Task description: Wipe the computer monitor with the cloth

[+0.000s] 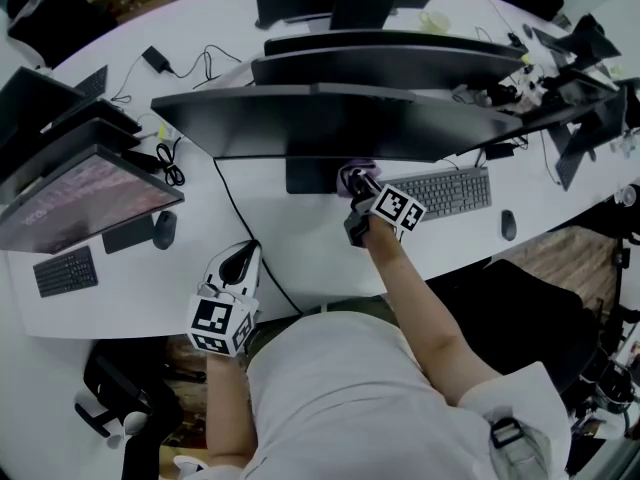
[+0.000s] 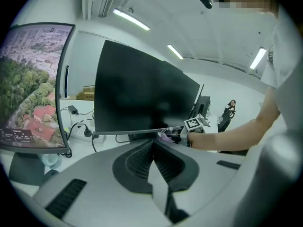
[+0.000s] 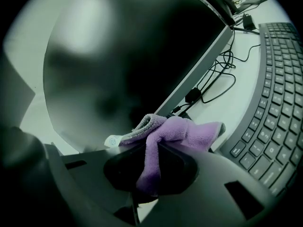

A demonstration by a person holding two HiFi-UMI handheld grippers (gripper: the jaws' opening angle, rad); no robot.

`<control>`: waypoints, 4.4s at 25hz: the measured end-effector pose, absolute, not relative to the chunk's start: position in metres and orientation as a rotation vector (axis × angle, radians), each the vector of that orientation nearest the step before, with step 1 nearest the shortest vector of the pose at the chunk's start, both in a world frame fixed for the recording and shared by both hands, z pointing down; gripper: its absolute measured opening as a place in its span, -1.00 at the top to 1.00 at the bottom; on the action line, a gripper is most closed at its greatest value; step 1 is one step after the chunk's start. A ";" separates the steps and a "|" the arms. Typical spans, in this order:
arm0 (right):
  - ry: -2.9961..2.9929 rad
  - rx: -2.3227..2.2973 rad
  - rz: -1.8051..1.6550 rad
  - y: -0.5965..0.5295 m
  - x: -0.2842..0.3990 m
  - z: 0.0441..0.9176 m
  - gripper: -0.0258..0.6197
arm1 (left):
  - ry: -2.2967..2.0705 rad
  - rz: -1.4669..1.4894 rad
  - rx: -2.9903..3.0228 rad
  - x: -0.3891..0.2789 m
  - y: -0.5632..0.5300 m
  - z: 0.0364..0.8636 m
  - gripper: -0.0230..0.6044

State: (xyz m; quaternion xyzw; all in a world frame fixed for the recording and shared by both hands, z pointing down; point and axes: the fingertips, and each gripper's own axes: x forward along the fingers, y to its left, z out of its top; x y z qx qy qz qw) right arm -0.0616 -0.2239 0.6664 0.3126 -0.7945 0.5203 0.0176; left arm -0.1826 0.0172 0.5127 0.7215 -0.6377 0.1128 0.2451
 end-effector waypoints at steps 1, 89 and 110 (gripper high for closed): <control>-2.471 0.969 1.618 -0.222 -0.066 0.666 0.75 | -1.740 0.304 1.970 -0.187 0.020 0.513 0.94; -2.689 0.553 1.802 -0.077 -0.367 0.549 0.76 | -1.792 0.155 1.921 -0.340 0.145 0.524 0.94; -2.884 0.410 1.882 -0.080 -0.360 0.430 0.76 | -1.856 0.144 1.951 -0.329 0.129 0.488 0.94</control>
